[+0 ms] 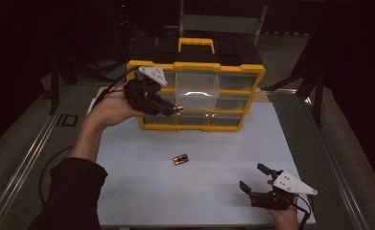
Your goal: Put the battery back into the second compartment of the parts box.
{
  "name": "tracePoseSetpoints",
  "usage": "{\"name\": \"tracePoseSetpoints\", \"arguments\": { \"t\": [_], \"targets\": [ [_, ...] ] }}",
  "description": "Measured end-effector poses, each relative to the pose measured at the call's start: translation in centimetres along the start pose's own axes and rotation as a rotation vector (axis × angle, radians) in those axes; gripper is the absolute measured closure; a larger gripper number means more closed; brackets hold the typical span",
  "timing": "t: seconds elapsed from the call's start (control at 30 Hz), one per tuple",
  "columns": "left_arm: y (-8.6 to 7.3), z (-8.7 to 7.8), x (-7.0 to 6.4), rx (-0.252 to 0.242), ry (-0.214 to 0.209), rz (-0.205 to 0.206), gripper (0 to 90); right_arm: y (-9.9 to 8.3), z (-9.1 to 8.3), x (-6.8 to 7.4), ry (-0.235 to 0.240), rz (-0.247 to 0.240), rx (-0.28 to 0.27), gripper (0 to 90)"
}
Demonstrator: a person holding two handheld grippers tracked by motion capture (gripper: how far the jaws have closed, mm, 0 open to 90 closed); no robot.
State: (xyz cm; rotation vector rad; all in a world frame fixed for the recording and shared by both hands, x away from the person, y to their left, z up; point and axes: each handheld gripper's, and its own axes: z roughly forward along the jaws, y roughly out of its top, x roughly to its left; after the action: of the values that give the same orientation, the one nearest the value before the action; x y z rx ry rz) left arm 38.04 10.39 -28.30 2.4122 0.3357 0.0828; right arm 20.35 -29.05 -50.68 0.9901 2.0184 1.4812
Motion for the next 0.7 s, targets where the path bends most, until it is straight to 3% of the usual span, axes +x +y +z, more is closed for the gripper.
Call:
{"name": "tracePoseSetpoints", "arguments": {
  "t": [0.23,0.4,0.47,0.5,0.7],
  "targets": [
    [2.2,-1.3,0.9,-0.039,0.03,-0.035,77.5,0.0,0.1,0.1,0.004,0.002,0.005,8.8],
    [3.3,-1.8,1.7,-0.069,0.093,-0.086,77.5,0.0,0.1,0.0,0.004,0.004,-0.001,8.8],
    [3.7,-1.8,1.9,-0.074,0.111,-0.105,77.4,0.0,0.1,0.1,0.006,0.005,0.001,8.8],
    [4.1,-1.6,2.2,-0.069,0.147,-0.125,77.4,0.0,0.1,0.1,0.006,0.004,0.002,8.8],
    [4.6,-0.8,2.6,-0.061,0.183,-0.159,77.3,0.0,0.1,0.1,0.006,0.0,0.002,8.8]
  ]
}}
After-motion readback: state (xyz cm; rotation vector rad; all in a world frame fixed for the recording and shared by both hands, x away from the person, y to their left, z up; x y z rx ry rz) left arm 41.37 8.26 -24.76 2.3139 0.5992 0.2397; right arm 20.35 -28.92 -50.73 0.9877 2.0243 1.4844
